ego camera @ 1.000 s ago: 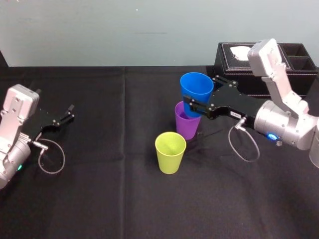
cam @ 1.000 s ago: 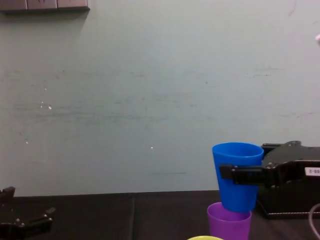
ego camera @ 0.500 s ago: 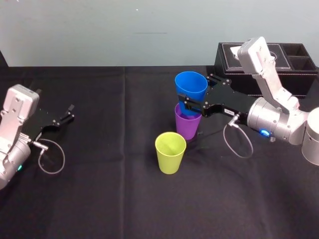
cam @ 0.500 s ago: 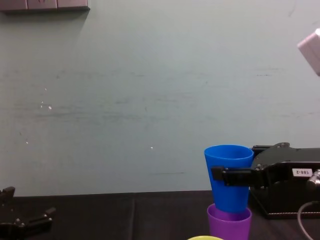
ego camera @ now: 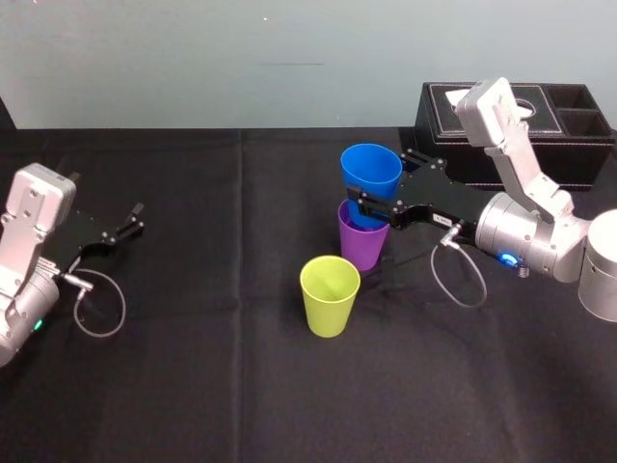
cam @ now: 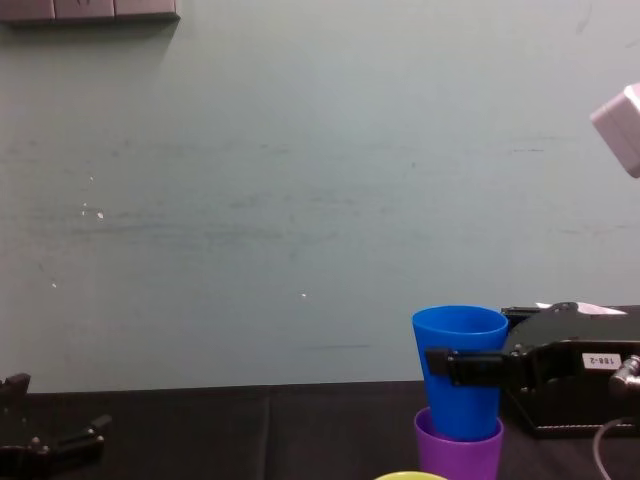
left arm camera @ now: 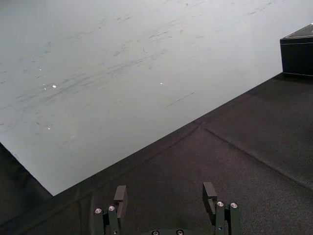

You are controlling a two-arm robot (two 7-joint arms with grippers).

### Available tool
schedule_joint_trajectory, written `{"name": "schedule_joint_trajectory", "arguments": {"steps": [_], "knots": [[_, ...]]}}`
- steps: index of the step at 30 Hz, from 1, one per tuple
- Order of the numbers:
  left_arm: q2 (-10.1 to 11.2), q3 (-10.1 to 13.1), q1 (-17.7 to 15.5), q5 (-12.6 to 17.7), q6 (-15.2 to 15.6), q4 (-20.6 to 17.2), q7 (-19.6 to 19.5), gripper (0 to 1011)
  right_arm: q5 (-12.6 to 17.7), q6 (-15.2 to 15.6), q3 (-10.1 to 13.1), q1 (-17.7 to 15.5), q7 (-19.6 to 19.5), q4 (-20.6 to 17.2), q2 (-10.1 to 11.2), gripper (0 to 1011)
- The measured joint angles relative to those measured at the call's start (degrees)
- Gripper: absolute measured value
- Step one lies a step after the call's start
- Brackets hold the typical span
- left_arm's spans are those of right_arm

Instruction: Stack the three plastic cups sequentially using one hand.

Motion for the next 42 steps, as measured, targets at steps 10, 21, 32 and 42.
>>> {"name": "schedule_joint_trajectory", "arguments": {"steps": [10, 21, 32, 42], "knots": [[0.00, 0.00, 0.00, 0.00, 0.00, 0.00, 0.00, 1011, 0.73, -0.50, -0.19, 0.20, 0.86, 1.71, -0.33, 739], [0.00, 0.00, 0.00, 0.00, 0.00, 0.00, 0.00, 1011, 0.86, -0.50, -0.41, 0.30, 1.02, 2.09, -0.44, 738], [0.00, 0.00, 0.00, 0.00, 0.00, 0.00, 0.00, 1011, 0.85, -0.49, -0.38, 0.28, 0.99, 2.02, -0.40, 792], [0.00, 0.00, 0.00, 0.00, 0.00, 0.00, 0.00, 1011, 0.85, -0.49, -0.33, 0.25, 0.99, 1.96, -0.36, 1002]]}}
